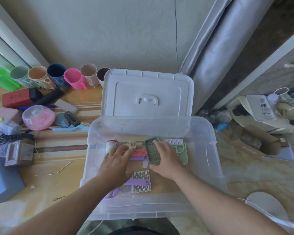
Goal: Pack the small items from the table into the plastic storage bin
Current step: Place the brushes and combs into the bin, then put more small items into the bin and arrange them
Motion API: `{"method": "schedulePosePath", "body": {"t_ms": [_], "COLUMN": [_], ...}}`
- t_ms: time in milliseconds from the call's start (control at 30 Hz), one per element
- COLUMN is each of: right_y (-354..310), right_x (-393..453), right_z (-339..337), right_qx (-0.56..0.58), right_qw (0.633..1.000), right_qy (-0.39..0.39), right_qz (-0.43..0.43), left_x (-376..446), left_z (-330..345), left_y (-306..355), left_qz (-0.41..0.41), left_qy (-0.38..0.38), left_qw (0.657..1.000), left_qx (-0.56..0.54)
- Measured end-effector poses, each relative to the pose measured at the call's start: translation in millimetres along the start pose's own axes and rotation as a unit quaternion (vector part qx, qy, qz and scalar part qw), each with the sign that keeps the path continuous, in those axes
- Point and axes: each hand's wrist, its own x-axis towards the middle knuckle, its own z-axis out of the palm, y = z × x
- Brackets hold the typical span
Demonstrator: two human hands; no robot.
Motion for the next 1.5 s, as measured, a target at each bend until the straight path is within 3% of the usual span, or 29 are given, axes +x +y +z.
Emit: {"method": "schedulePosePath", "body": {"t_ms": [200,333,467,667,833,1000,1200,1267,1400,1500], "right_y": [-27.6,-86.4,-175.7,-318.3,-414.8,-476.9,-502.0,-506.7,-509.2,-497.9], "right_x": [-7.6,4.1,29.6,70.7,113.1,153.3,164.7,165.9,161.3,158.5], "right_z": [-11.9,-20.3,-20.0,26.1,101.2,162.5,204.4,211.0,207.2,201.4], "right_qx": [0.03,0.055,0.055,0.025,-0.066,-0.12,-0.176,-0.193,-0.164,-0.166], "right_qw": [0.993,0.967,0.928,0.922,0.957,0.971,0.954,0.955,0.972,0.977], "right_qy": [0.066,0.18,0.246,0.183,0.018,-0.088,-0.188,-0.189,-0.142,-0.106], "right_qz": [-0.092,-0.17,-0.273,-0.341,-0.282,-0.189,-0.151,-0.125,-0.086,-0.082], "left_x": [11.6,1.6,-28.7,-97.4,-160.1,-181.7,-172.2,-172.9,-169.3,-154.2], "left_z": [-22.9,-78.0,-122.2,-124.0,-102.8,-83.0,-73.7,-75.1,-86.0,-102.8], "left_y": [-0.6,-29.7,-108.8,-262.2,-371.0,-433.0,-435.4,-438.0,-460.4,-484.7], "left_qz": [-0.009,0.026,-0.049,-0.255,-0.399,-0.403,-0.372,-0.373,-0.353,-0.352], "left_qy": [0.03,0.147,0.256,0.222,0.134,0.055,-0.036,-0.025,0.155,0.212], "left_qw": [0.993,0.98,0.956,0.931,0.902,0.905,0.909,0.911,0.914,0.906], "left_qx": [-0.111,-0.13,-0.133,-0.139,-0.098,-0.126,-0.184,-0.174,-0.124,-0.107]}}
